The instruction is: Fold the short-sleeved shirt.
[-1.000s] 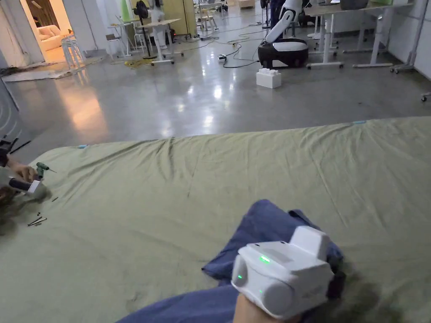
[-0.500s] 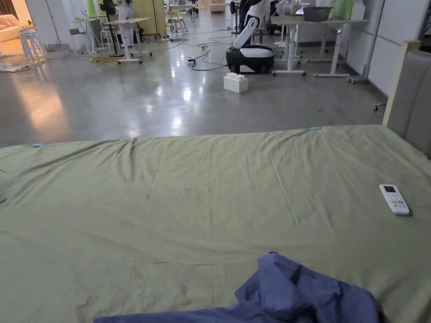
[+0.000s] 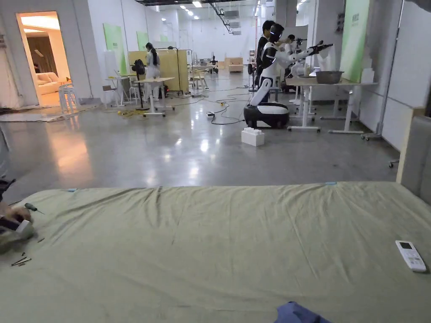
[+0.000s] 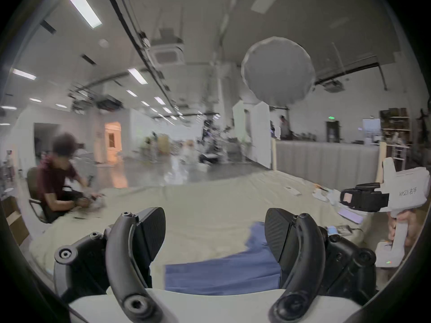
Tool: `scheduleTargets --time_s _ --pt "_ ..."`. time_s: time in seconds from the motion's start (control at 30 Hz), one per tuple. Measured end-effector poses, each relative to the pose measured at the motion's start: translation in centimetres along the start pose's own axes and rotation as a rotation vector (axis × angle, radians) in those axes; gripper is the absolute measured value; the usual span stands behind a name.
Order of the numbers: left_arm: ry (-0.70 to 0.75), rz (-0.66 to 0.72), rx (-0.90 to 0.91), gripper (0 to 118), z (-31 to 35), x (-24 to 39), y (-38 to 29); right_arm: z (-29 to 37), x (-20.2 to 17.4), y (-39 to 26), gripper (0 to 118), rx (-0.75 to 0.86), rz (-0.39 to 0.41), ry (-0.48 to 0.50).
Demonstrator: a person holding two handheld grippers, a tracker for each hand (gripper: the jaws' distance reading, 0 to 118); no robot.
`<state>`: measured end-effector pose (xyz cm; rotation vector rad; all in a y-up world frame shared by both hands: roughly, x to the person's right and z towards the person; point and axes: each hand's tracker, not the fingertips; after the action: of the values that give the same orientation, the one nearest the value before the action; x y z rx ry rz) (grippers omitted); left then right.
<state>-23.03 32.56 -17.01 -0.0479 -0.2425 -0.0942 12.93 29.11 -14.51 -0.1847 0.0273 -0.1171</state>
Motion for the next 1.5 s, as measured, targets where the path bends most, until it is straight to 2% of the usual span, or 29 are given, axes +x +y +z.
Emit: scheduleTargets --time_s 0.03,0.07,0.1,0.13,0.17,0.23,0.27,0.43,0.83,1.0,1.13,1.17,1.2,1.23,1.27,1.3,1.5 --pt "0.043 -0.013 0.003 80 0.8 -0.4 0.1 0.2 -0.4 0.3 0 0.008 0.001 0.005" --pt "0.079 -0.031 -0.008 69 1.4 -0.7 0.2 0.4 -0.7 0.4 0 0.017 0.004 0.009" --pt "0.099 -0.041 -0.018 53 1.9 -1.0 0.3 0.7 -1.0 0.5 0 0.027 0.009 0.015" --pt "0.100 -0.044 -0.026 29 2.1 -1.0 0.3 1.0 -1.2 0.6 0 0.036 0.018 0.020" --pt "0.110 -0.043 -0.033 15 2.4 -1.1 0.2 1.4 -1.4 0.6 0 0.042 0.025 0.026" --pt "0.109 0.001 -0.040 2 2.7 -1.2 -0.1 1.8 -1.6 0.5 0 0.049 0.039 0.036" --pt "0.089 0.030 -0.028 0 2.8 -1.3 -0.4 2.0 -1.6 0.5 0 0.050 0.046 0.038" --pt "0.087 0.022 -0.057 0 2.8 -0.7 -0.9 2.5 -1.7 0.3 0 0.031 0.072 0.029" --pt "0.090 0.089 -0.120 0 1.7 -2.3 -1.8 2.1 -1.0 0.0 0 -0.002 0.039 0.005" --pt "0.084 0.155 -0.236 0 -1.8 -4.6 -3.7 1.5 -0.3 -1.2 0 -0.049 0.021 -0.002" --pt "0.064 0.225 -0.408 2 -7.9 -6.8 -6.8 0.5 0.3 -2.6 0 -0.107 0.011 -0.015" --pt "0.058 0.261 -0.425 14 -9.7 -7.4 -8.0 0.3 0.5 -3.0 0 -0.122 0.012 -0.022" --pt "0.043 0.280 -0.438 35 -11.5 -7.9 -9.1 0.0 0.7 -3.3 0 -0.140 0.013 -0.026" --pt "0.015 0.317 -0.481 67 -13.7 -8.5 -10.3 -0.3 0.9 -3.6 0 -0.160 0.016 -0.035" --pt "0.011 0.353 -0.521 84 -16.2 -8.9 -11.5 -0.5 1.1 -3.8 0 -0.172 0.020 -0.045" --pt "0.018 0.366 -0.583 86 -18.2 -9.2 -12.7 -0.6 1.3 -4.1 0 -0.181 0.020 -0.049" --pt "0.107 0.421 -0.873 85 -28.5 -11.3 -20.8 -0.7 3.2 -5.3 0 -0.234 0.006 -0.101"
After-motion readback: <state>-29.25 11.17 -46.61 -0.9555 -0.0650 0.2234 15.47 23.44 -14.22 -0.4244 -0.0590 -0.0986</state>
